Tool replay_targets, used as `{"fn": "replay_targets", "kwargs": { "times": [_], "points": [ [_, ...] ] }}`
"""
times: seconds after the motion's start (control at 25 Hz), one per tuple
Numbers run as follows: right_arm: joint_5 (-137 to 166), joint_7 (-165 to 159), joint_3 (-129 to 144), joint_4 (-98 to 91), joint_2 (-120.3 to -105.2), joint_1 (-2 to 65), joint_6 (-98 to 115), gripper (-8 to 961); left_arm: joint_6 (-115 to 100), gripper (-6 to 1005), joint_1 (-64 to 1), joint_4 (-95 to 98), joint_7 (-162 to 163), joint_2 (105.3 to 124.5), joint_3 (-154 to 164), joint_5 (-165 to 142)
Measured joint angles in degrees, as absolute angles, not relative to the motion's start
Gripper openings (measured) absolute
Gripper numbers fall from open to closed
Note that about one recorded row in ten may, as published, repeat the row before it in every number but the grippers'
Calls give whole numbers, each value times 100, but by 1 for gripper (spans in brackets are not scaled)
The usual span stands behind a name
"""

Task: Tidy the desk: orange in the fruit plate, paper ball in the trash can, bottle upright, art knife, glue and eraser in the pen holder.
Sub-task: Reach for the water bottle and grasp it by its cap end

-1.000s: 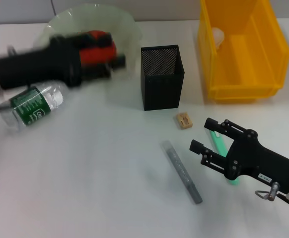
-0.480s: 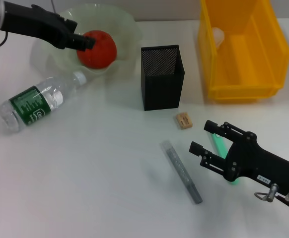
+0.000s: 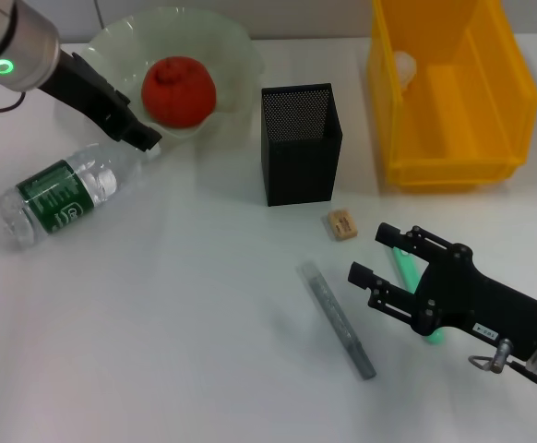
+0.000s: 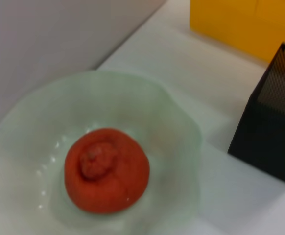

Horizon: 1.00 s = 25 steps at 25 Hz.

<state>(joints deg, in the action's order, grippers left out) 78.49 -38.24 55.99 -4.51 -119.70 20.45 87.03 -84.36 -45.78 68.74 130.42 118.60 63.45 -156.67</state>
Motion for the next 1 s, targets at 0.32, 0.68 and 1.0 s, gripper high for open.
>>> {"fn": "replay_targets", "kwargs": {
  "times": [0.32, 0.68, 1.0],
  "points": [
    [7849, -3823, 5599, -364, -11980, 2134, 8633, 690, -8150, 653, -4609, 6517, 13097, 11864, 6551, -15943],
    [7849, -3823, 5598, -290, -11980, 2137, 8620, 692, -7591, 653, -4637, 6048, 13104, 11866, 6697, -16157],
    [7849, -3823, 5590, -236, -11980, 2136, 8614, 692, -7361, 653, -4666, 5873, 13104, 11868, 6702, -16282]
  ]
}}
